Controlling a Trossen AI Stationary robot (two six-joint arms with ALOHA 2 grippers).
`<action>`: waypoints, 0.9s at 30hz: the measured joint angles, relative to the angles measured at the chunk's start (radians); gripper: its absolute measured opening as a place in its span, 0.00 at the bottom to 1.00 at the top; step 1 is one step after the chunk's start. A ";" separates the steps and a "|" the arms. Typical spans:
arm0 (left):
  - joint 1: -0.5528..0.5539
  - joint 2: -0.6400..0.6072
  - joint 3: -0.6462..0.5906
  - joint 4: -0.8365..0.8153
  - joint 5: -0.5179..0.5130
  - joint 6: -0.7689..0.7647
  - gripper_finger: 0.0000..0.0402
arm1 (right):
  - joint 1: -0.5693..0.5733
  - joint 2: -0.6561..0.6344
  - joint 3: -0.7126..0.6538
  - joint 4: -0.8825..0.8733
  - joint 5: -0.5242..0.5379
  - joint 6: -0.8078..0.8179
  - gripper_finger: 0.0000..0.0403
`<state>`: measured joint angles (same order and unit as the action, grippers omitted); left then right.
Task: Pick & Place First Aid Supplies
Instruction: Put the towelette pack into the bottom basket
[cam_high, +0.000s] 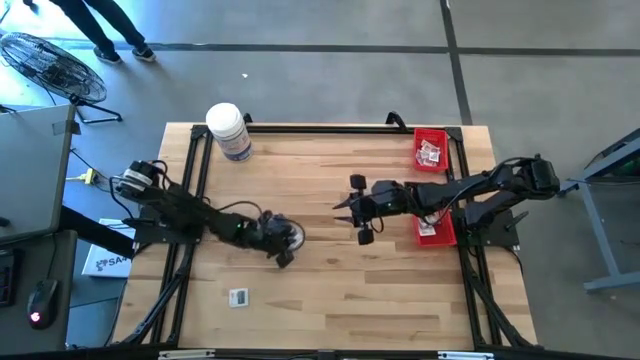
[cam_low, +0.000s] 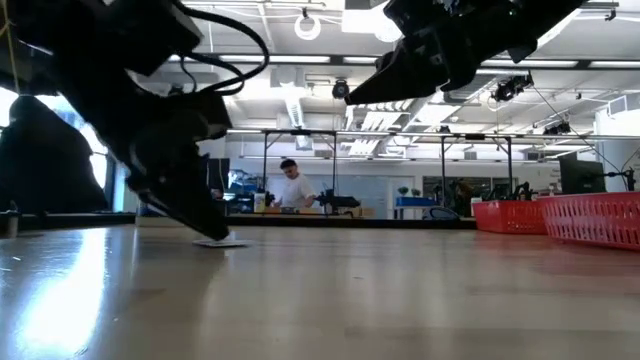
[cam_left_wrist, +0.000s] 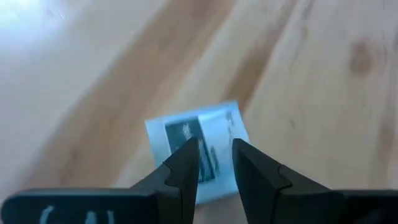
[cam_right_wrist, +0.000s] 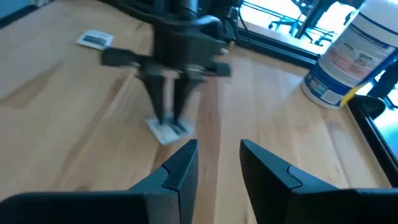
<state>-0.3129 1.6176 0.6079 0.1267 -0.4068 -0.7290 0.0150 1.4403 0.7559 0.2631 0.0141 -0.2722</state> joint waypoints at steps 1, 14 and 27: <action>0.014 0.000 0.000 0.014 -0.001 0.019 0.24 | 0.005 0.000 0.000 0.003 0.000 0.000 0.28; 0.024 -0.240 0.113 -0.338 -0.157 0.184 0.24 | 0.050 0.298 0.186 0.067 -0.157 0.025 0.28; 0.025 -0.439 0.105 -0.921 -0.418 -0.269 0.24 | 0.060 0.734 0.673 -0.294 -0.183 -0.021 0.29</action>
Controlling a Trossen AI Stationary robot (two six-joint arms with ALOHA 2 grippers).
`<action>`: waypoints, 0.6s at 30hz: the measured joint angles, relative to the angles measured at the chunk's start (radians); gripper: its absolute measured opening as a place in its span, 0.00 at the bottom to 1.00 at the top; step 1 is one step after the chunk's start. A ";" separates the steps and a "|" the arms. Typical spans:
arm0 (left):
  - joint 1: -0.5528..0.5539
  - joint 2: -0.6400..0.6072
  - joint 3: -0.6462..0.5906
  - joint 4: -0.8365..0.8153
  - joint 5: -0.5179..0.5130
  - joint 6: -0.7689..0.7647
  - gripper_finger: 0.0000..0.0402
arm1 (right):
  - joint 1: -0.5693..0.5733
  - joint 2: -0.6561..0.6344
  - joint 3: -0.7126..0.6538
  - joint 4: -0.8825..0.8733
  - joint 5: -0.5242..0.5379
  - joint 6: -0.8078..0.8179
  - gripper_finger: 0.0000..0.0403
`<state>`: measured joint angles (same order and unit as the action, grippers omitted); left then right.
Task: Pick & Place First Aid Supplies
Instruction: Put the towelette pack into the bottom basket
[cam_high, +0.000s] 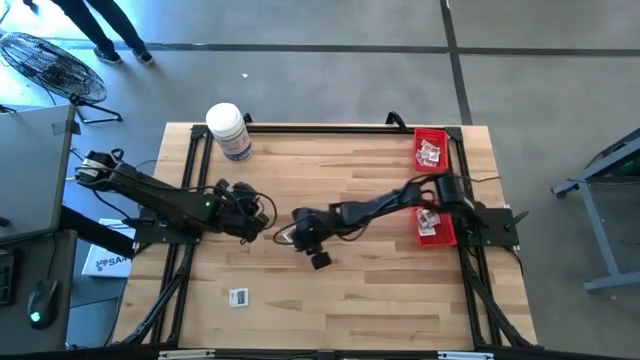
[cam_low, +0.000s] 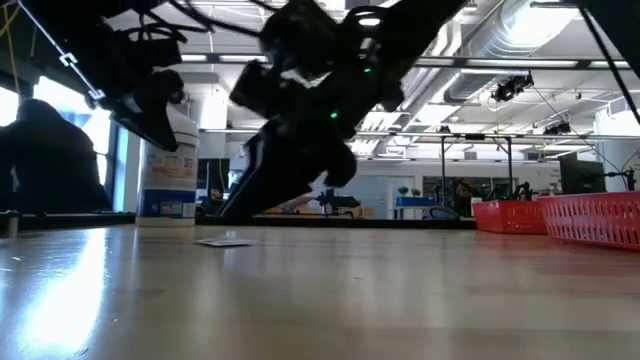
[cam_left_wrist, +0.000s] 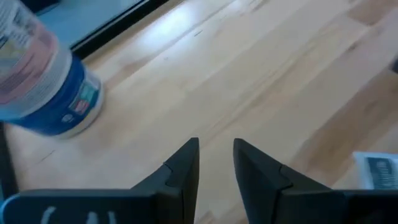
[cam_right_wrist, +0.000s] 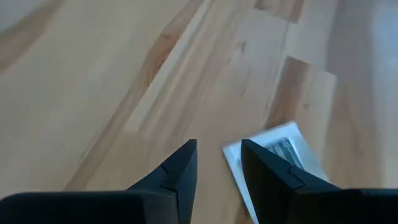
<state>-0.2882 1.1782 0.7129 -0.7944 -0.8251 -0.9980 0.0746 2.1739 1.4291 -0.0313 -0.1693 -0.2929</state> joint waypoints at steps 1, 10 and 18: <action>0.000 0.000 -0.013 0.006 -0.004 -0.009 0.24 | -0.001 0.017 0.026 -0.030 0.001 0.000 0.30; 0.000 0.023 -0.096 0.084 0.034 -0.010 0.24 | -0.017 0.084 0.104 -0.095 0.022 -0.002 0.35; 0.000 0.024 -0.098 0.090 0.041 -0.013 0.24 | -0.023 0.082 0.115 -0.111 0.029 0.023 0.35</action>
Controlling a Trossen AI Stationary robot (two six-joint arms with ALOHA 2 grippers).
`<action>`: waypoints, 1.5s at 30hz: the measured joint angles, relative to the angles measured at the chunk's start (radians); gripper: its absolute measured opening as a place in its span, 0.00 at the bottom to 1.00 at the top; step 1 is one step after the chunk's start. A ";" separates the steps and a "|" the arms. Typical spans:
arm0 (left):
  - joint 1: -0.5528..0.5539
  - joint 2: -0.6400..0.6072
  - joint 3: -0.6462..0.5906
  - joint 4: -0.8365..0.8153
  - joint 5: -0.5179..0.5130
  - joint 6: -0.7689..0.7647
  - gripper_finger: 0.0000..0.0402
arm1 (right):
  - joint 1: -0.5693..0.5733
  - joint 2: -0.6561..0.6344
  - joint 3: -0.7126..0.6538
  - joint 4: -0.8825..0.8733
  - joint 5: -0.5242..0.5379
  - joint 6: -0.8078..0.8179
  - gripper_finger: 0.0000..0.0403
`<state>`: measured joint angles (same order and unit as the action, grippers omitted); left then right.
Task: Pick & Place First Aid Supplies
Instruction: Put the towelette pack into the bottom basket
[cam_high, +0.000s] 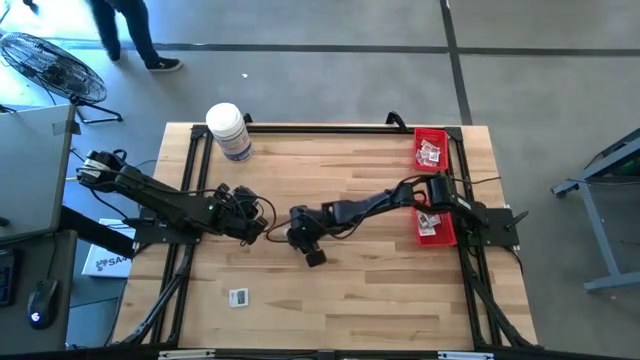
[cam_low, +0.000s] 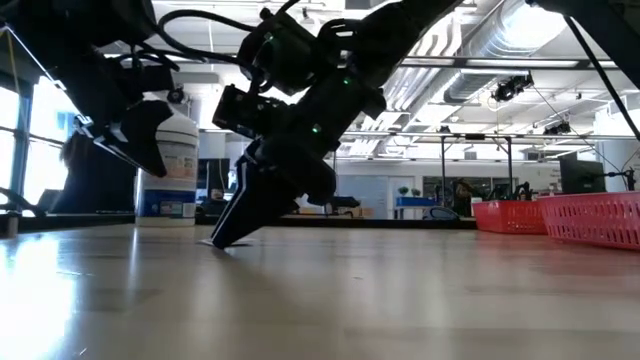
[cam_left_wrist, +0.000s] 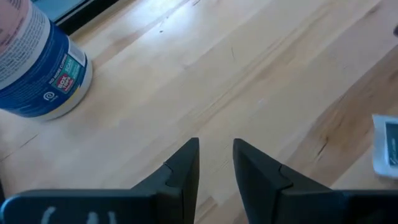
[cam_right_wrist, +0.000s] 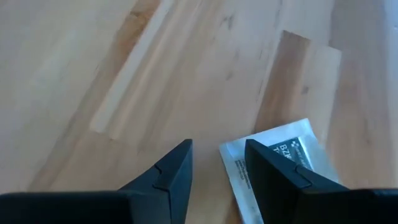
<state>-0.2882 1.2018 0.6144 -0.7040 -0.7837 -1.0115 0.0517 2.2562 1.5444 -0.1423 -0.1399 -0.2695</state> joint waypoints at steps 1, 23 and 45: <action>0.000 0.000 0.000 0.000 0.000 0.000 0.24 | 0.000 0.000 0.005 -0.002 0.008 0.000 0.35; 0.000 0.000 0.000 0.006 -0.008 0.000 0.24 | -0.033 0.013 -0.078 0.027 0.069 0.000 0.30; 0.000 0.000 0.000 0.008 -0.008 -0.008 0.24 | -0.066 -0.053 -0.124 0.045 0.091 0.167 0.01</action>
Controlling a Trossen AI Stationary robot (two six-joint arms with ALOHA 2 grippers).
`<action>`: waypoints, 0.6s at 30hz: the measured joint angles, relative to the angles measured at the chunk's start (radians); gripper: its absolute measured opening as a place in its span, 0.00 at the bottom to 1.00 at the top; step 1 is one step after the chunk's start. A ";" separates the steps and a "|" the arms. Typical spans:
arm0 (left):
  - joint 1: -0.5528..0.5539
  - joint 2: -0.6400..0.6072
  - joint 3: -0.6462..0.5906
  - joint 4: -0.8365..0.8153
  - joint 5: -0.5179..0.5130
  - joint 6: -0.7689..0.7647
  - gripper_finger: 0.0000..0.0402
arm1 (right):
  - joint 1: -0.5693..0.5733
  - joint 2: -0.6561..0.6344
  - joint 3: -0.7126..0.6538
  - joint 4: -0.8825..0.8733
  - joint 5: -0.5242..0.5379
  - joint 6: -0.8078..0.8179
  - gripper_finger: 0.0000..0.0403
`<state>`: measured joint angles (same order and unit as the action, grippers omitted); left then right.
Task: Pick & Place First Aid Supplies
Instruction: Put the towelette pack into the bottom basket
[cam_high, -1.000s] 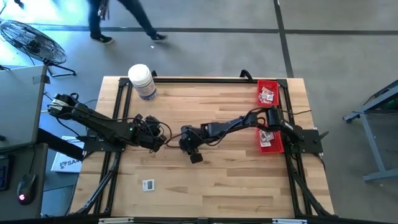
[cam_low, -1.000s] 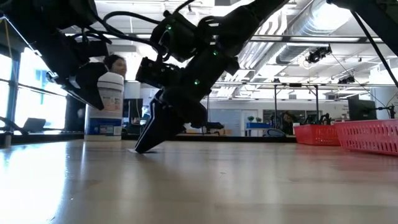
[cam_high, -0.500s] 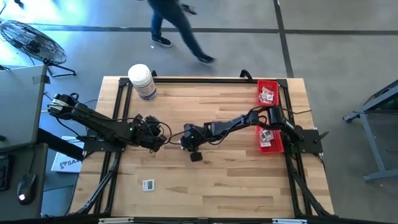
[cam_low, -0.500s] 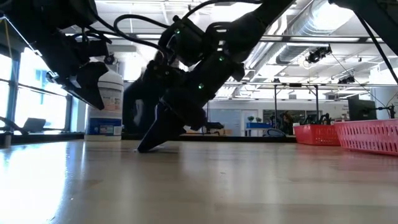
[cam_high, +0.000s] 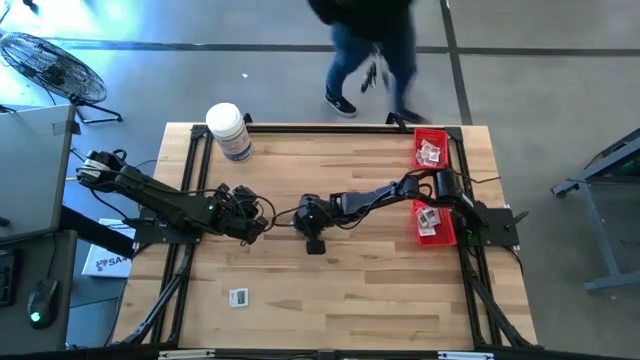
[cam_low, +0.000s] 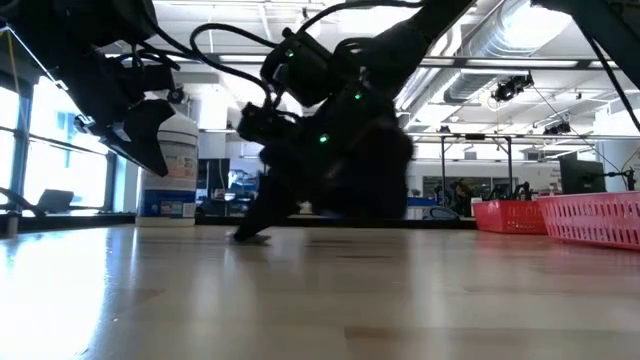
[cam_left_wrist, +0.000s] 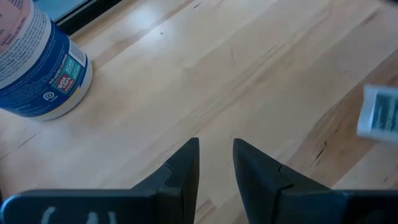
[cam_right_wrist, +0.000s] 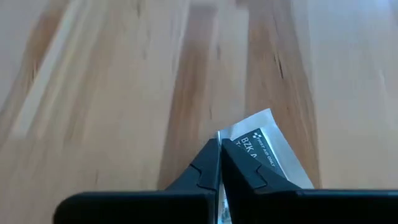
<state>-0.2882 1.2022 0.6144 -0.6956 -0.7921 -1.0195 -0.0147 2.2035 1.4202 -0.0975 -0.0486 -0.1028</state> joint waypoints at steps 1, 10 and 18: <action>0.000 0.000 0.000 0.000 0.000 0.000 0.24 | 0.000 -0.017 -0.001 -0.016 -0.005 0.015 0.01; -0.001 0.000 0.000 0.004 0.004 -0.007 0.24 | 0.003 -0.268 0.001 -0.384 0.032 0.148 0.00; -0.001 0.000 0.000 0.026 0.024 -0.007 0.24 | 0.054 -0.480 0.003 -0.887 0.299 0.400 0.00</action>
<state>-0.2890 1.2022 0.6144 -0.6692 -0.7684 -1.0267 0.0395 1.7232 1.4227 -0.9845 0.2504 0.2977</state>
